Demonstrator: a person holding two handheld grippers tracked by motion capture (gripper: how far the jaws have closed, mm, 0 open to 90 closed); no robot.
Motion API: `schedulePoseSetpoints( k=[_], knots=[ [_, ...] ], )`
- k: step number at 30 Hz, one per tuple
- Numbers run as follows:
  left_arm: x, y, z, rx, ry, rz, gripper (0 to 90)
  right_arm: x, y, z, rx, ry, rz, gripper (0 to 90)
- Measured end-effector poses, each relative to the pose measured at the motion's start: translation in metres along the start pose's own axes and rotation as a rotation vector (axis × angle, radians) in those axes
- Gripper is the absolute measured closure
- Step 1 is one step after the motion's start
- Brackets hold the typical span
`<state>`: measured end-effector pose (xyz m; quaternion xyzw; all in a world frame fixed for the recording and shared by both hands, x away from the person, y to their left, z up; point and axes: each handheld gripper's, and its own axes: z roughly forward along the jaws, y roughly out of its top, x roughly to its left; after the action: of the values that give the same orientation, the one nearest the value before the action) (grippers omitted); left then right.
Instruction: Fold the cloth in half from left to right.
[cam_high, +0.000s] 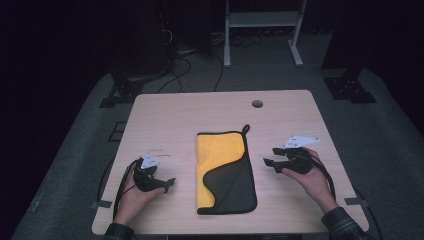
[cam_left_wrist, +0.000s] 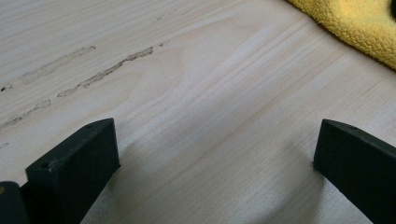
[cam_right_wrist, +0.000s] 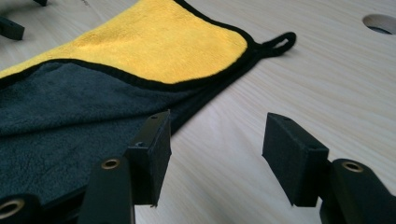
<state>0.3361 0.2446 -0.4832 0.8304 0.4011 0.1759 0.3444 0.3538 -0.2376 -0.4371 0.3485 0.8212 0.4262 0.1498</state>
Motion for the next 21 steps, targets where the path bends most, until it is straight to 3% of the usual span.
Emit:
schedulePoseSetpoints(
  k=[21],
  knots=[
    [0.0,0.0,0.0,-0.001,0.001,0.0,0.0,0.036,0.037,0.037,-0.028,0.14,-0.059,42.7]
  ],
)
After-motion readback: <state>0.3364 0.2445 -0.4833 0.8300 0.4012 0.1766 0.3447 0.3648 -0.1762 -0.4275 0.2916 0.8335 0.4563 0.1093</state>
